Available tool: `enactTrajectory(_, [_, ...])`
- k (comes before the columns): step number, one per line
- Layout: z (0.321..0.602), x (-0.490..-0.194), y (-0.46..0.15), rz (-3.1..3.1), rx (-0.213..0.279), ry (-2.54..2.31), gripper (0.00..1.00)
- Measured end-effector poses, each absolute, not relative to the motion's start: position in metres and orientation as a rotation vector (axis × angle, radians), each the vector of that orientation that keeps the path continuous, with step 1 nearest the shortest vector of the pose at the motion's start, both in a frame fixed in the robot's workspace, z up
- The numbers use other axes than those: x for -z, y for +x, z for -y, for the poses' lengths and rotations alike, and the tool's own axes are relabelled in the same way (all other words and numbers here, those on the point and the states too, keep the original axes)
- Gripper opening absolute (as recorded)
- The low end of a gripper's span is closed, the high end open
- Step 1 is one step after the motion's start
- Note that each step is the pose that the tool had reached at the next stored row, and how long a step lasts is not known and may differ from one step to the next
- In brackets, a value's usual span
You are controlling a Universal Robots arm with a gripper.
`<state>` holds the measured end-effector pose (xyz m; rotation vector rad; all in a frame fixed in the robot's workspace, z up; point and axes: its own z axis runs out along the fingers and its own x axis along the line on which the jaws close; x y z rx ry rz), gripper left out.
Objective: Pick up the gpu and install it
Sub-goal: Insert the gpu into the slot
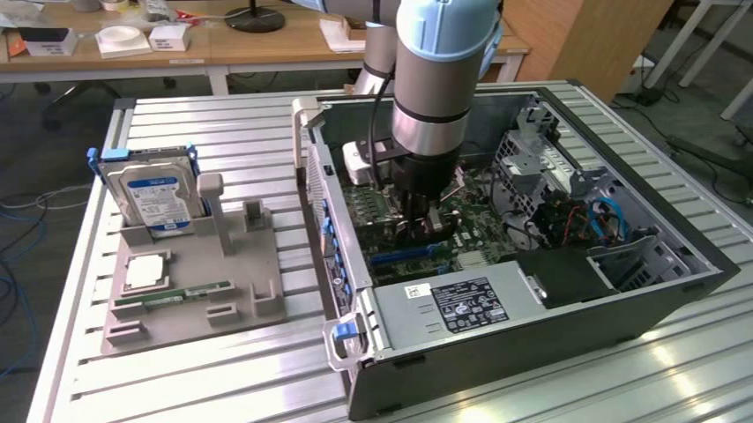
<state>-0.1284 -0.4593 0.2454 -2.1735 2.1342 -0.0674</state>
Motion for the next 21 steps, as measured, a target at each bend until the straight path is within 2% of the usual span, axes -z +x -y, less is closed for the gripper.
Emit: enactTrajectory(21, [0.4595, -0.2427, -0.1321, -2.132, 0.067, -2.175, 0.27])
